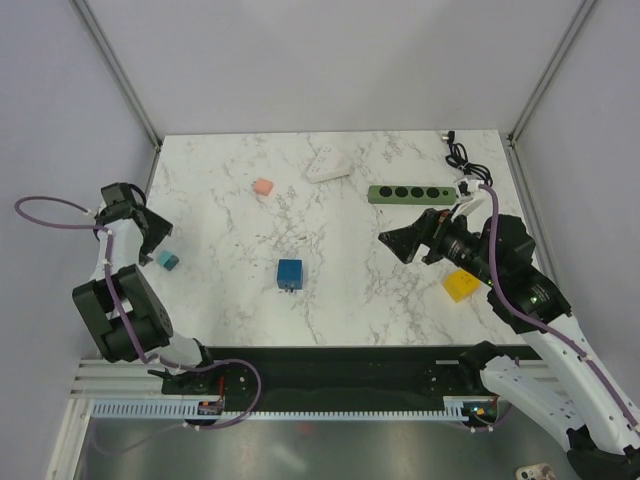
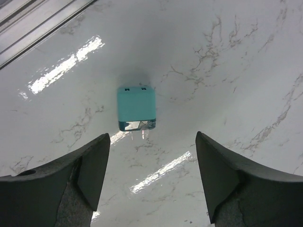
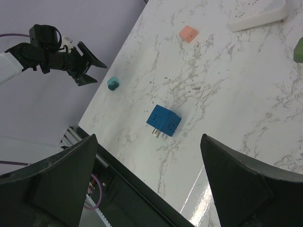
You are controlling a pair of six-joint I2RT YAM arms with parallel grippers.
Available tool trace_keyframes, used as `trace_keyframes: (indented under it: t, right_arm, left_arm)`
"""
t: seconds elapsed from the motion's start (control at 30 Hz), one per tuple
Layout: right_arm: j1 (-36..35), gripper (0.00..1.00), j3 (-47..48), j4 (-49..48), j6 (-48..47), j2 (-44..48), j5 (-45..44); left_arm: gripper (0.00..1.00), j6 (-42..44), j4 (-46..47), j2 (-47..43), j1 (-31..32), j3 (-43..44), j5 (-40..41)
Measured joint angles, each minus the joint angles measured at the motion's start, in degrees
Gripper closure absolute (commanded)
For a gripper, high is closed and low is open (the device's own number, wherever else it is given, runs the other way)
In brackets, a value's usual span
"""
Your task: Insert the plug
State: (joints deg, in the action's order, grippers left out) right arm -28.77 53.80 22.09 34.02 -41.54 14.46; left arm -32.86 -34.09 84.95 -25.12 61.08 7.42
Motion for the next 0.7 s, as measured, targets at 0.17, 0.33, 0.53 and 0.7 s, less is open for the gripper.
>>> trace_keyframes:
  t: [0.17,0.33,0.53,0.7]
  right_arm:
    - [-0.63,0.02,-1.01,-0.61,-1.2,0.59,-0.68]
    - [-3.98,0.02,-1.79,-0.68,-2.84,1.18,-2.99]
    - [-5.51,0.02,-1.92,-0.66,-4.33,2.14,-5.07]
    - [-5.53,0.02,-1.92,-0.63,-4.83,2.54,-5.7]
  left_arm:
    - [0.27,0.31,1.03,3.87,0.2,-0.09,-3.26]
    - [0.28,0.96,1.46,6.1,0.46,-0.09,-2.93]
    - [0.3,0.96,1.49,6.78,0.46,-0.09,-1.11]
    - [0.29,1.09,1.51,9.9,0.46,0.04,0.74]
